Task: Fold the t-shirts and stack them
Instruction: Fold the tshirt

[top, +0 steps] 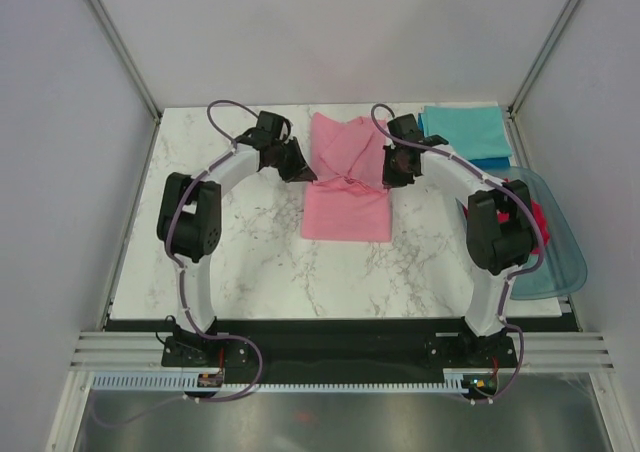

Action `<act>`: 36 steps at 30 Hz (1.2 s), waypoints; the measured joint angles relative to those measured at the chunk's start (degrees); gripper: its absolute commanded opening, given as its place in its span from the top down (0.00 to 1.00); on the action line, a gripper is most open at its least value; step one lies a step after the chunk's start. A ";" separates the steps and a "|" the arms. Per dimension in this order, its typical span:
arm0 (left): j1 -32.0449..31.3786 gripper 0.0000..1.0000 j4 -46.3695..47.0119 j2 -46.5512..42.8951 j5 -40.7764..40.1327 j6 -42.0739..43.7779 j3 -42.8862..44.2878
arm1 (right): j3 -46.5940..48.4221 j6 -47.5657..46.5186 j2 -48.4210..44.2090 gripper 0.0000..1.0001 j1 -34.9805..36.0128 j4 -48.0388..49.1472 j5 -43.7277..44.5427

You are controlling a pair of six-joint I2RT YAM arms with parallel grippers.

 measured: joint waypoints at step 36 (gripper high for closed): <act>-2.89 0.63 -4.79 -6.60 -6.10 6.47 -15.19 | -16.52 0.17 -6.03 0.55 -2.89 4.48 -11.34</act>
